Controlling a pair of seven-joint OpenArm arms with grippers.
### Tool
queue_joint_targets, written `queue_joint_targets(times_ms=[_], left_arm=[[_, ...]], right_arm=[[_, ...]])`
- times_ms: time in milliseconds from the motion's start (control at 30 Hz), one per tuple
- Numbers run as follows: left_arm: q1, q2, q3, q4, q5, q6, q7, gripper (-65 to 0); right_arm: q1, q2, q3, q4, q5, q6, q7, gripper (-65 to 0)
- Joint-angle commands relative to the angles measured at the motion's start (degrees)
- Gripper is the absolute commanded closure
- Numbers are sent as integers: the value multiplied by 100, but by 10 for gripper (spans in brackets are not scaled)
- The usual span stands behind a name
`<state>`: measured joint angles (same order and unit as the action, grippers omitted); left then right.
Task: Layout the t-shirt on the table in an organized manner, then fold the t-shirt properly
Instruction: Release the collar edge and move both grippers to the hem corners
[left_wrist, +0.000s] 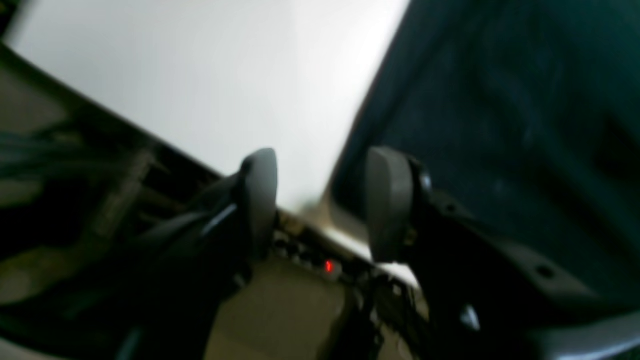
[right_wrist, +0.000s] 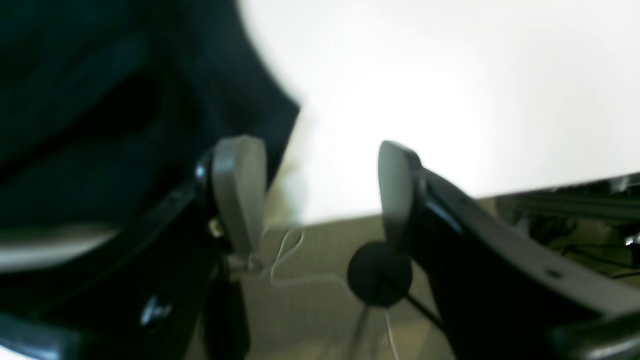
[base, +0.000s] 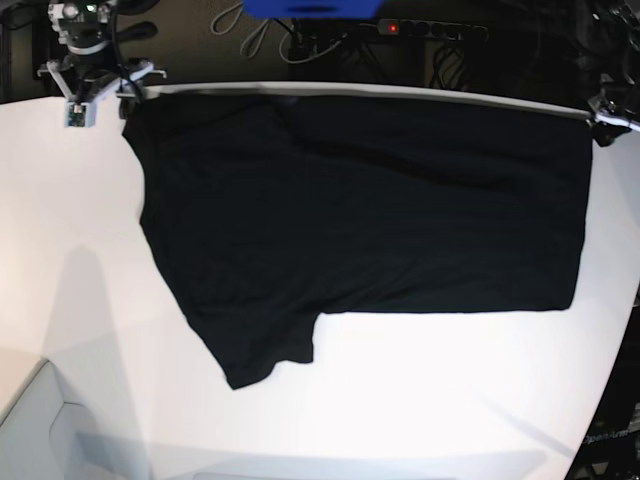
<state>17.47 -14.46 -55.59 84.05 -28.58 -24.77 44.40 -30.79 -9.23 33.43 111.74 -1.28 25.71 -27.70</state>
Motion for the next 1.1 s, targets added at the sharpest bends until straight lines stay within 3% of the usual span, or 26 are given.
queue_joint_targets(times_ms=[0,367,633,900,1067], left_arm=[[-117,-115,-10,197,-118,-41,-119,-284],[-732,-141,8,707,-65,12,-119,-294],[-2165,-246,60,-330,-4,20,-181,-524],[-3501,-422,1080,-1280,1675,-24,-269,-562],[-3844,-466,1423,-1948,2423,-15,-1095,-562]], right_arm=[[50,23,28,100,44,18,137,-373],[982,260,-209,92,27,18,102,-381],[2327,954,-1492,-664,18,18,85,-423],[4490,1209,-1827,-3337,9,-9,120,-423],[5580,1359,-1827,-5148,9,-9,304,-423]])
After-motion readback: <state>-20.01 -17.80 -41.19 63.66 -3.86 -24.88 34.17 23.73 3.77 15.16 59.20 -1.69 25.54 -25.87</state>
